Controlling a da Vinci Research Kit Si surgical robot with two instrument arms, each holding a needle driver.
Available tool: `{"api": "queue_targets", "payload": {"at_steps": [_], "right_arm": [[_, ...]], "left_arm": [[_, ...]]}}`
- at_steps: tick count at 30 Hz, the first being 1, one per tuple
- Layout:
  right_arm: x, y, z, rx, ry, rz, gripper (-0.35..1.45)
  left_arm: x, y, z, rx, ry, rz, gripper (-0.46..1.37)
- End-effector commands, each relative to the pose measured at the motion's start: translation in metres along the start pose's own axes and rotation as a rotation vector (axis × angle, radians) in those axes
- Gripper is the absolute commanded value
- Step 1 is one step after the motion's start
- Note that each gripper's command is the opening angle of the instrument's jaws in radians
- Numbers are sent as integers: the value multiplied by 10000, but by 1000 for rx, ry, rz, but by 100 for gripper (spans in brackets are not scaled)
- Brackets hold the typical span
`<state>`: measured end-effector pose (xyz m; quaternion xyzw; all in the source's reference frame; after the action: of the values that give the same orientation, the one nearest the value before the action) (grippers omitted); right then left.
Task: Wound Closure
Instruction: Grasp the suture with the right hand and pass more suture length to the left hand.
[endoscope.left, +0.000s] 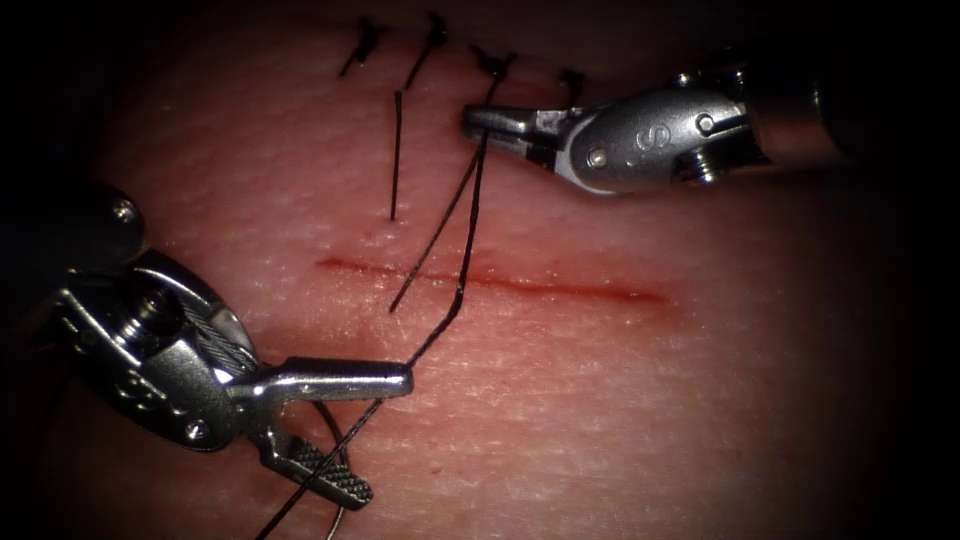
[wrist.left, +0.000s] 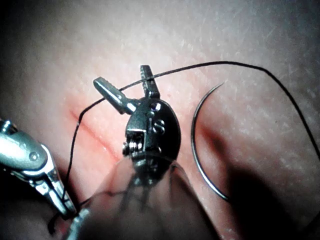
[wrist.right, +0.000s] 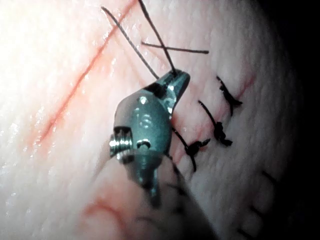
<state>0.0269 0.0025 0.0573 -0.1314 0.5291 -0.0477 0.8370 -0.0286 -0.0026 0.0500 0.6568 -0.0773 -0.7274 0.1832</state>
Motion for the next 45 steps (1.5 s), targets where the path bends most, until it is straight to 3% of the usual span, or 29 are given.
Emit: {"api": "queue_targets", "payload": {"at_steps": [1,4,9,16,28,33,39,41,42,43,45], "right_arm": [[0,0,0,-1,0,0,-35],[0,0,0,-1,0,6,-35],[0,0,0,-1,0,12,-35],[3,-2,-1,2,4,30,-35],[14,-14,-26,81,28,105,-35],[24,-24,-45,100,45,156,-35],[40,-42,-50,121,71,180,-35],[48,-50,-51,131,84,184,-1],[51,-53,-51,135,89,189,29],[61,-63,-56,145,100,196,100],[64,-68,-59,153,102,212,112]], "left_arm": [[0,0,1,-16,10,24,10],[0,-1,1,-37,22,74,-35],[-1,-4,-3,-101,-19,124,-35],[-8,-10,-21,-75,-62,131,-35],[-9,-36,-63,43,-119,125,-35],[1,-39,-93,103,-138,124,-35],[12,-50,-130,168,-184,123,-35],[12,-54,-140,198,-197,113,-35],[12,-54,-143,203,-206,110,-35],[9,-51,-149,221,-232,109,-35],[7,-48,-150,227,-243,110,-35]]}}
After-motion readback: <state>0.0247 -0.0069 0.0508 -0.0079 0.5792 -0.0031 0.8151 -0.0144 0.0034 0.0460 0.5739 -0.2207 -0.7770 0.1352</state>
